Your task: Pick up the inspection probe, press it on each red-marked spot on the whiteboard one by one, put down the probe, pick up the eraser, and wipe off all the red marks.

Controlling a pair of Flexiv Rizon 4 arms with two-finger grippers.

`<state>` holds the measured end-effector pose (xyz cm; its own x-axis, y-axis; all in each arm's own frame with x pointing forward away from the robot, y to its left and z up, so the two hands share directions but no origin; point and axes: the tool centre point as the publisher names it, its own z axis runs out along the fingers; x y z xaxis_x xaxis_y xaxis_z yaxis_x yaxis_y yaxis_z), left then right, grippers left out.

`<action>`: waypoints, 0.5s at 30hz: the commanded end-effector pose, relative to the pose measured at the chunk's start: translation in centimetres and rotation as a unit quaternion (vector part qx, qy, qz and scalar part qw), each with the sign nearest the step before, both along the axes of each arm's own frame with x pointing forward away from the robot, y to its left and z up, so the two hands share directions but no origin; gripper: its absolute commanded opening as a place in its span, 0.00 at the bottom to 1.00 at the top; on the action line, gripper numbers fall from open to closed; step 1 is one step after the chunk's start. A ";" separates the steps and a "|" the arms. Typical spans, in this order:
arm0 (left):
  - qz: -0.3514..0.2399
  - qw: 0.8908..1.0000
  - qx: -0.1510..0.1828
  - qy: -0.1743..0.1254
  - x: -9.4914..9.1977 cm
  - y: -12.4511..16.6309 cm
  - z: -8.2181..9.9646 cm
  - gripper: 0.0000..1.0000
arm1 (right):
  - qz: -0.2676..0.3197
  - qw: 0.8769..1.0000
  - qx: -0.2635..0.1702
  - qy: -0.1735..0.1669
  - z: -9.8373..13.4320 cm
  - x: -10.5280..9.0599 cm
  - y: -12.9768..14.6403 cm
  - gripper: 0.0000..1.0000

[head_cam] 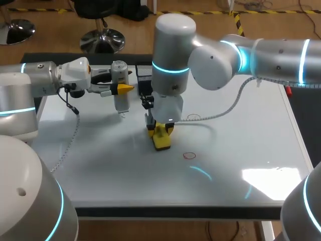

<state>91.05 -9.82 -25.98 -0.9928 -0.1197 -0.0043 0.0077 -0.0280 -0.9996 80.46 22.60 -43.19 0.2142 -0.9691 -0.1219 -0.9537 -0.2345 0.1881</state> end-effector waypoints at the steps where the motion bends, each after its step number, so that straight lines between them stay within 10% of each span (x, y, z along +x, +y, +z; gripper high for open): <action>1: -0.001 1.000 -0.001 0.000 0.0 0.0 0.0 0.00 | -0.001 1.000 -0.002 0.002 -1.9 0.1 -1.1 0.00; 15: -0.001 1.000 -0.001 0.000 0.0 0.0 0.0 0.00 | -0.019 0.999 -0.032 0.006 -2.6 0.7 -4.7 0.00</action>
<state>91.05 -9.82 -25.98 -0.9928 -0.1197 -0.0043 0.0077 -0.0280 -0.9996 81.19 18.97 -43.37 0.1742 -0.9831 -0.0563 -0.9590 -0.1824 0.2171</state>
